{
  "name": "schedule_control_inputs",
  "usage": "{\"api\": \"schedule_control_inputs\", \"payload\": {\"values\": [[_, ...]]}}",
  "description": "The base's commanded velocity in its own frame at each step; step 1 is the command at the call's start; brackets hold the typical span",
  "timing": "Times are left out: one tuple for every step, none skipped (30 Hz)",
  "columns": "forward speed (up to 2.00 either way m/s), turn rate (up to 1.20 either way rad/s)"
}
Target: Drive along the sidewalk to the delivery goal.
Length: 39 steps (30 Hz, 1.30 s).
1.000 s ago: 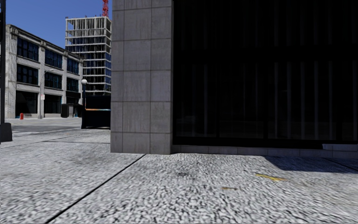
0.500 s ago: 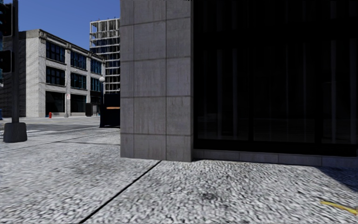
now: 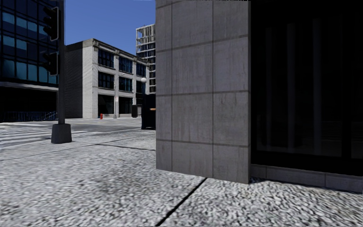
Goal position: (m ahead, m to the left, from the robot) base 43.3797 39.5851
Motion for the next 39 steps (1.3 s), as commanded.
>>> {"api": "schedule_control_inputs", "payload": {"values": [[1.40,0.55],[1.41,0.55],[1.41,0.55],[1.41,0.55],[1.41,0.55],[1.41,0.55],[1.41,0.55],[1.41,0.55],[1.41,0.55],[1.41,0.55],[1.41,0.55],[1.42,0.55],[1.42,0.55],[1.42,0.55],[1.42,0.55],[1.42,0.55],[1.42,0.55],[1.42,0.62],[1.42,0.66],[1.42,0.67],[1.43,0.67],[1.43,0.67],[1.43,0.67],[1.44,0.67],[1.44,0.67],[1.44,0.67],[1.44,0.67],[1.44,0.67],[1.44,0.67],[1.45,0.67],[1.45,0.67],[1.45,0.67],[1.45,0.67],[1.45,0.67],[1.45,0.67],[1.45,0.67],[1.45,0.63],[1.45,0.61],[1.45,0.60]]}}
